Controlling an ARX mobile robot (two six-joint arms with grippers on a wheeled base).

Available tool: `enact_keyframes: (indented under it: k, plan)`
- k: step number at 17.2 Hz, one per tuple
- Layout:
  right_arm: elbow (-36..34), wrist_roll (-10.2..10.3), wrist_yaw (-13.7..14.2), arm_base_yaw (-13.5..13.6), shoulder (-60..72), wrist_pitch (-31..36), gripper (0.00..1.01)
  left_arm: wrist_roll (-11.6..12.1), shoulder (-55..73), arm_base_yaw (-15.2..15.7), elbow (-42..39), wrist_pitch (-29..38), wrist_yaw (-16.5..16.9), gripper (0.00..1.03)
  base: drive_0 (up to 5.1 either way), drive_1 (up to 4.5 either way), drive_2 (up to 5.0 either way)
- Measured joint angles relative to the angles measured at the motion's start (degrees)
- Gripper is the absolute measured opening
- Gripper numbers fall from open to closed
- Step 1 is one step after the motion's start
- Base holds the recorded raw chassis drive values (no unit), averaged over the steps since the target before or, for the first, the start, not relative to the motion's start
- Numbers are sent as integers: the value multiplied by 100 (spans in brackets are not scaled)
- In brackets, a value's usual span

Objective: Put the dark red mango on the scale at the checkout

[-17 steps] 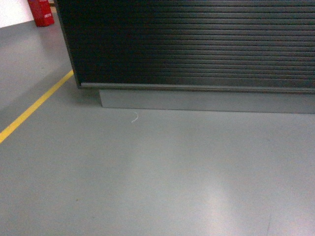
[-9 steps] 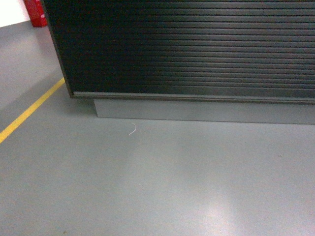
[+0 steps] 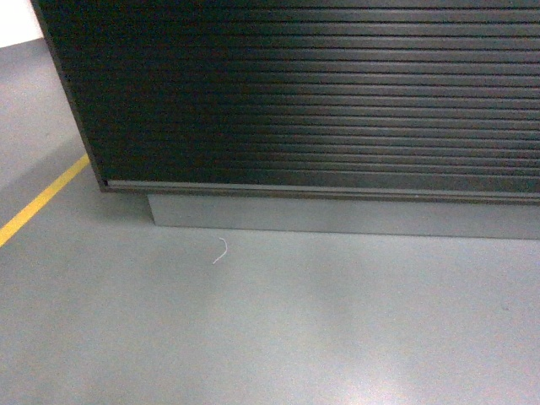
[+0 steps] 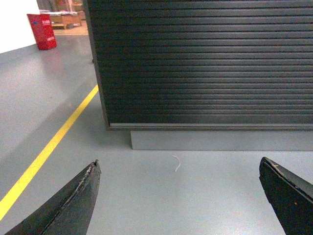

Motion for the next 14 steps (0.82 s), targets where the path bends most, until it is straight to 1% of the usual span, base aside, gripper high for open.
enact_keyframes:
  k: [14]
  plan:
    - [0, 2, 2, 0, 2, 2, 98, 0, 0, 0, 0, -15, -9, 98, 1, 434, -433]
